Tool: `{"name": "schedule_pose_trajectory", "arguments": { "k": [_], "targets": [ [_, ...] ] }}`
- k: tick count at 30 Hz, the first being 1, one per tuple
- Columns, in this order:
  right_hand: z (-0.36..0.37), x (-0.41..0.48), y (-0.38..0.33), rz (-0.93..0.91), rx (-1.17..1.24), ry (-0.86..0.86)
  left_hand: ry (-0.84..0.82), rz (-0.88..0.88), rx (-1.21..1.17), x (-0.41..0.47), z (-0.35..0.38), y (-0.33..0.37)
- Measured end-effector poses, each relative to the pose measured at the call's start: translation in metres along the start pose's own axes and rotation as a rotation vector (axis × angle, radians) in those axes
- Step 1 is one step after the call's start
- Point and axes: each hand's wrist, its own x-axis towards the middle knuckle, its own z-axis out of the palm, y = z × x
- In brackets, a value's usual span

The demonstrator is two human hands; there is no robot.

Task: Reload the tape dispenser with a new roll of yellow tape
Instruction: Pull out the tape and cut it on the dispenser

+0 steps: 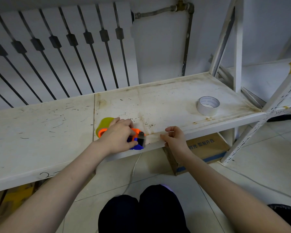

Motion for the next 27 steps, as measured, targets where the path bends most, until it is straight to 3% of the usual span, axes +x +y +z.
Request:
{"name": "schedule_pose_trajectory", "arguments": {
  "k": [9, 27],
  "targets": [
    [0.003, -0.001, -0.001, -0.053, -0.013, 0.069, 0.081, -0.072, -0.143, 0.004, -0.001, 0.000],
    [0.007, 0.001, -0.002, -0.037, -0.041, 0.112, 0.099, -0.185, -0.008, 0.012, 0.003, 0.012]
  ]
}}
